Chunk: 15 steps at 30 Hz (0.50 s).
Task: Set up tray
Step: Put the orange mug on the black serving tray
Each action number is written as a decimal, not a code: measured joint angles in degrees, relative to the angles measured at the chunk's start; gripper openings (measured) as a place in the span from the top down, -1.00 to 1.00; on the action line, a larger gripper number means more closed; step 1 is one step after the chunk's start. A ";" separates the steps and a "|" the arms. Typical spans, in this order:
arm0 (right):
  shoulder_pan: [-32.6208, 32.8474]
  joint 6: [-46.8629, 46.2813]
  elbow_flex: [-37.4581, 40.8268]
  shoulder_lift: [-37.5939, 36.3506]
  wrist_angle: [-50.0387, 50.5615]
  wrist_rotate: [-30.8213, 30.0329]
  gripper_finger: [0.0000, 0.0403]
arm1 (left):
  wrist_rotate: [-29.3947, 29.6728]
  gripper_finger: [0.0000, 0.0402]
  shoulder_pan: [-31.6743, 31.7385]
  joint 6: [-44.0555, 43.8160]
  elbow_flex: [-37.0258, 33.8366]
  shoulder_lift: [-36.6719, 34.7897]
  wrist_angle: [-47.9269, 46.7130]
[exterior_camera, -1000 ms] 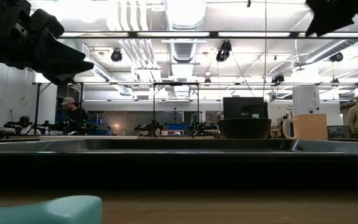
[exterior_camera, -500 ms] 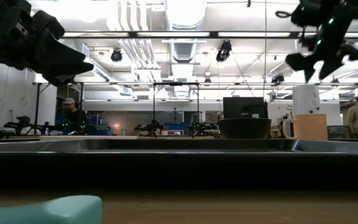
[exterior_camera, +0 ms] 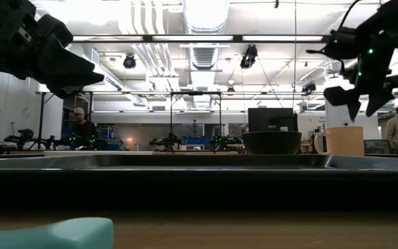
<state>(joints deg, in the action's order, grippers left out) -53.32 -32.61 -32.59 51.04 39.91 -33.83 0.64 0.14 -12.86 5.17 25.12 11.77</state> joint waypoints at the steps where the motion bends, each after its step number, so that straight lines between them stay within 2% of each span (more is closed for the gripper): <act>1: 0.04 -0.30 0.65 0.17 -0.20 0.23 0.10 | -0.02 0.37 0.00 0.00 0.00 0.00 0.00; 6: 0.00 -0.47 3.33 0.59 -4.36 3.75 0.03 | 0.00 0.37 0.02 0.01 -0.07 0.00 0.00; 15: 0.02 -0.93 5.87 3.78 -9.64 4.42 0.04 | -0.02 0.37 0.00 0.02 -0.34 0.00 0.00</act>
<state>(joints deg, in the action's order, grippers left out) -53.30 -33.54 -26.72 54.82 30.26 -29.41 0.62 0.14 -12.84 4.83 25.12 11.77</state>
